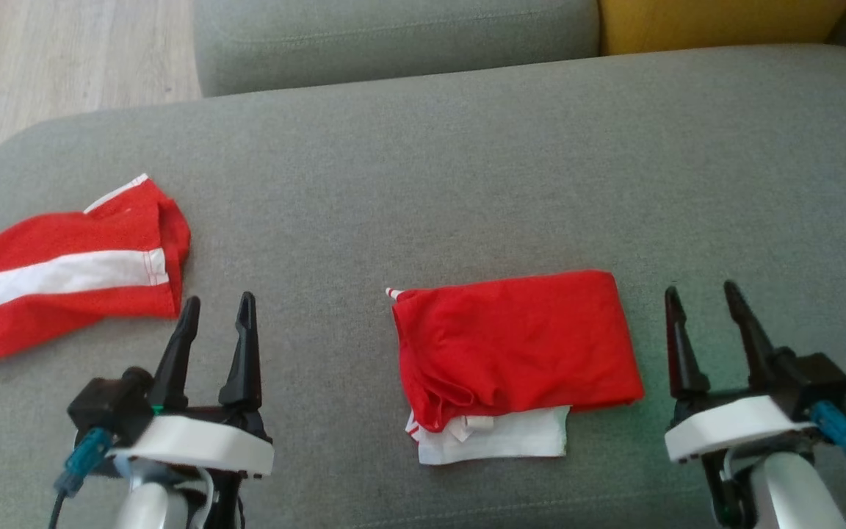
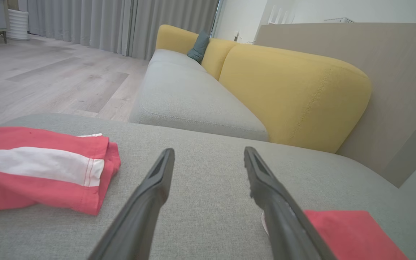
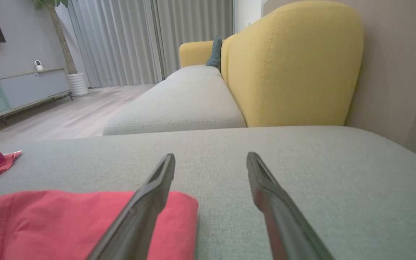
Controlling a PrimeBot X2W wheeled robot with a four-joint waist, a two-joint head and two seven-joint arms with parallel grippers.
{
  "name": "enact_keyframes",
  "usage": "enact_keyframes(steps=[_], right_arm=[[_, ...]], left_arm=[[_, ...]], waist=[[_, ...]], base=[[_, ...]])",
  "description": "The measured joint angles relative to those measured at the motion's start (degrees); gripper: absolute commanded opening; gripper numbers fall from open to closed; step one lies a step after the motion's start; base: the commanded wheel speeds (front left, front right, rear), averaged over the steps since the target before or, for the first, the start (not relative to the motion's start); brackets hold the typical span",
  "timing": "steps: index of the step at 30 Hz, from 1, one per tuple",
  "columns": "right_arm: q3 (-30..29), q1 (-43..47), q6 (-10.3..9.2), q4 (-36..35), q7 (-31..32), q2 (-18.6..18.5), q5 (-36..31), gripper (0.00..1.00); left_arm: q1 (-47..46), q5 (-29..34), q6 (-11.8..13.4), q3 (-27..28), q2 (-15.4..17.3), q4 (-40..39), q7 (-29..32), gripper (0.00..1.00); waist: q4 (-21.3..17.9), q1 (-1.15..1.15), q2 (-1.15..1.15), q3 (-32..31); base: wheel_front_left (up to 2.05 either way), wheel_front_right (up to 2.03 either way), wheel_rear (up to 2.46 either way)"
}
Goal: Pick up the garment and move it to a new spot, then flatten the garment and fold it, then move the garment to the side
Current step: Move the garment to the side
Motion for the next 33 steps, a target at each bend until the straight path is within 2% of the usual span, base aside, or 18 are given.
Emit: enact_keyframes(steps=[12,22,23,24,30,33], right_arm=[[3.65,-2.92,0.0,14.05,4.88,0.04,10.72,1.0],[8.93,-8.88,0.0,23.91,4.43,0.02,17.17,1.0],[9.6,-9.31,0.0,24.7,4.5,-0.03,18.0,0.31],[10.27,-9.93,0.0,25.41,4.48,-0.12,17.78,0.0],[11.06,-12.84,0.0,27.78,1.33,-0.18,9.26,0.0],[10.42,-13.27,0.0,25.35,0.33,-1.13,3.18,0.0]], left_arm=[[-2.5,0.11,-0.42,-1.24,0.0,1.3,0.0,1.0],[-3.65,0.74,-0.91,-1.41,0.0,1.81,0.0,1.0],[-3.65,0.74,-0.91,-1.4,0.0,1.81,0.0,1.0],[-3.66,0.75,-0.92,-1.4,0.0,1.81,0.0,1.0],[-3.69,1.08,-0.92,-1.18,0.01,1.81,0.0,1.0],[-3.78,1.08,-1.13,-1.27,-0.01,1.98,0.0,1.0]], waist=[[1.3,0.0,0.0,3.54],[3.02,0.0,0.0,5.54],[3.09,0.0,0.0,5.61],[3.11,0.0,0.0,5.65],[2.02,0.0,0.0,5.6],[1.03,0.0,0.0,5.45]], base=[[0.0,0.0,0.0],[0.0,0.0,0.0],[0.0,0.0,0.0],[0.0,0.0,0.0],[0.0,0.0,0.0],[0.0,0.0,0.0]])
